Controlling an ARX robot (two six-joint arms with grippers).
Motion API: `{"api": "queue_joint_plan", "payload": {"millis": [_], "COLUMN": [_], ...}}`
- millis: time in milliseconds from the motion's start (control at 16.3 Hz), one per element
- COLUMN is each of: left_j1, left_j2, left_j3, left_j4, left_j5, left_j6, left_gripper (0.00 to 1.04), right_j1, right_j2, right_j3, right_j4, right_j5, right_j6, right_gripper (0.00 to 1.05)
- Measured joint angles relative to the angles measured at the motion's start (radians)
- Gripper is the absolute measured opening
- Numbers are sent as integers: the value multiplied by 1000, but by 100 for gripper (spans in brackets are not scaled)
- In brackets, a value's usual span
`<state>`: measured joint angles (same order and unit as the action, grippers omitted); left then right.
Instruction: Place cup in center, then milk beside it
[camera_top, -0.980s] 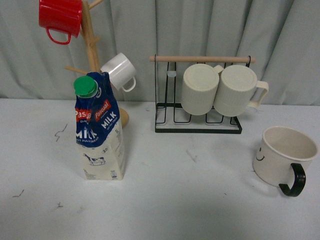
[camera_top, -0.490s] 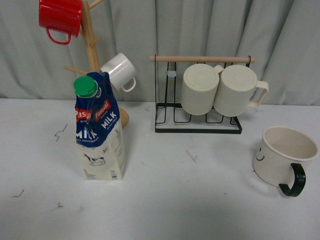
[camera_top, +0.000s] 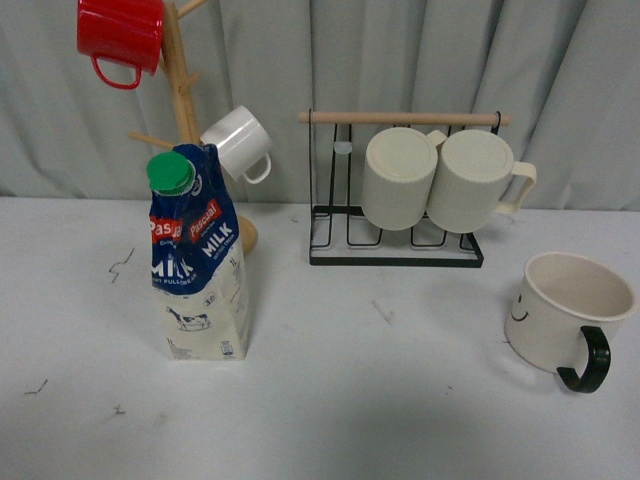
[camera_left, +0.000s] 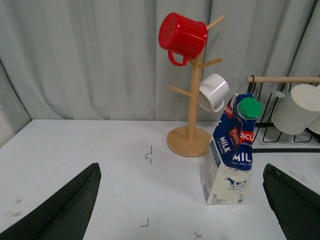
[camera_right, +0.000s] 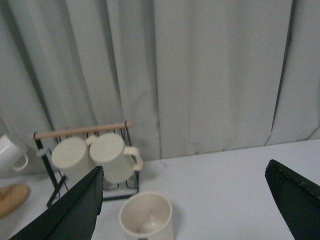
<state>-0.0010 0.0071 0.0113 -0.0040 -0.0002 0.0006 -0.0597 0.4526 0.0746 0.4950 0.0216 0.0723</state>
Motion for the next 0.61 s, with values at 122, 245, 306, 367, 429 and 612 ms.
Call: {"api": "queue_joint_plan", "payload": {"millis": [122, 245, 306, 367, 429, 612], "left_j1": [0, 0, 0, 0, 0, 0], "left_j2": [0, 0, 0, 0, 0, 0], "left_j3": [0, 0, 0, 0, 0, 0], "left_j4": [0, 0, 0, 0, 0, 0], "left_j5": [0, 0, 0, 0, 0, 0], "left_j6": [0, 0, 0, 0, 0, 0], "left_gripper": [98, 98, 98, 98, 98, 98], "right_j1": [-41, -47, -53, -53, -59, -58], "right_j2": [317, 558, 690, 869, 982, 1217], "right_j3": [135, 282, 371, 489, 570, 773], "right_j4": [230, 279, 225, 129, 40, -169], "right_j5": [12, 51, 60, 71, 68, 54], "right_j6": [71, 125, 163, 216, 265, 352], "right_gripper": [98, 98, 98, 98, 98, 98]}}
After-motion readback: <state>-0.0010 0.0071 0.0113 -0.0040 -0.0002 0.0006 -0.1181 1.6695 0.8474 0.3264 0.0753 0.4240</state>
